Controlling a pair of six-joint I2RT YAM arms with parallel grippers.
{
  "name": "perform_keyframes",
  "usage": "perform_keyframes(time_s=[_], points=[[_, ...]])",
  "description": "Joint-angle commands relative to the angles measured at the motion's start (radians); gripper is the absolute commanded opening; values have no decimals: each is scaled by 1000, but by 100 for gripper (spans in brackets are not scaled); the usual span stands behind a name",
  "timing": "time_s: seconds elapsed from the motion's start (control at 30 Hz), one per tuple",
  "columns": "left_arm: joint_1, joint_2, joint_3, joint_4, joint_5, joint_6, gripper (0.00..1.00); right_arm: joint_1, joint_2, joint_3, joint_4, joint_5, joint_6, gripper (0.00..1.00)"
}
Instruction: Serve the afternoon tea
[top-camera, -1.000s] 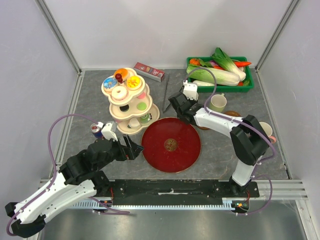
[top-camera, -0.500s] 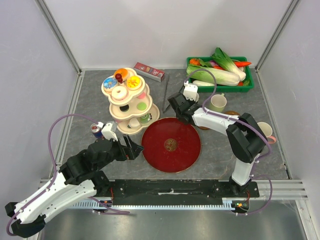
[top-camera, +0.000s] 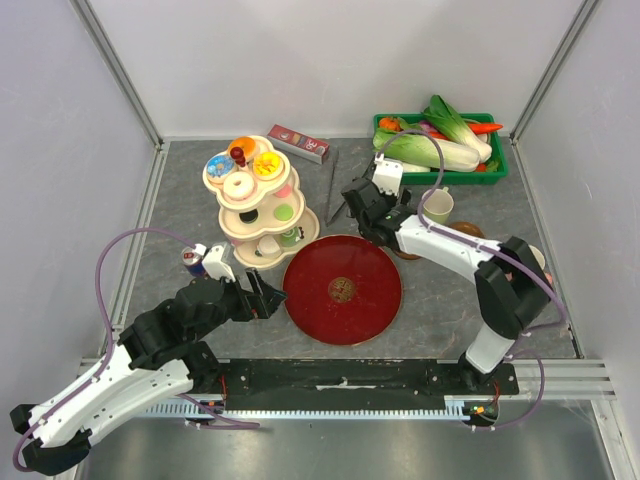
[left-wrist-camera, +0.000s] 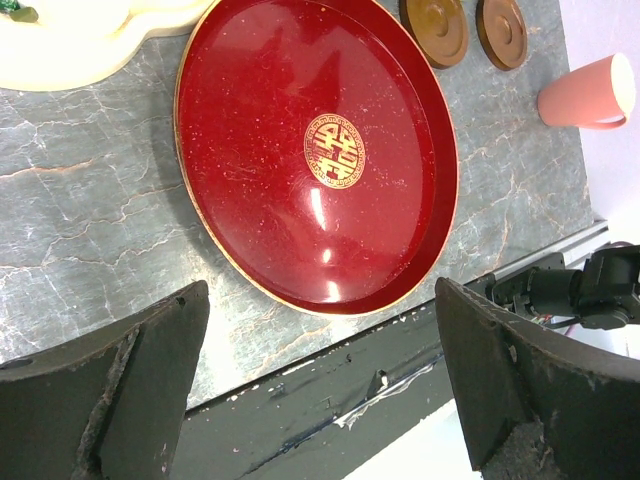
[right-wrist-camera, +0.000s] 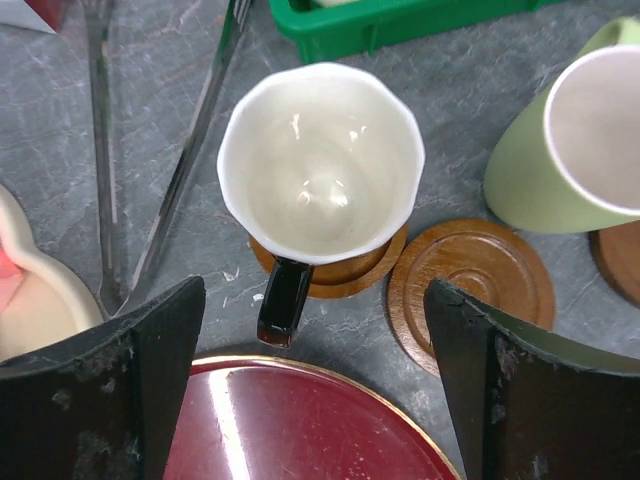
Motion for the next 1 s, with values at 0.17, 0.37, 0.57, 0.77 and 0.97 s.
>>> perform_keyframes(time_s=[0.17, 0.37, 0.57, 0.77, 0.97], points=[[-6, 0, 0, 9, -15, -26, 99, -12, -220, 42, -109, -10, -138, 98], [-6, 2, 2, 9, -14, -26, 99, -109, -314, 42, -204, -95, -86, 98], [-6, 3, 2, 9, -11, -25, 99, -294, -305, 104, -250, -227, -118, 98], [-6, 5, 0, 12, -9, -23, 99, -507, -124, 307, -373, -419, -241, 98], [-6, 9, -2, 12, -12, -23, 99, -662, 55, 468, -425, -574, -338, 98]])
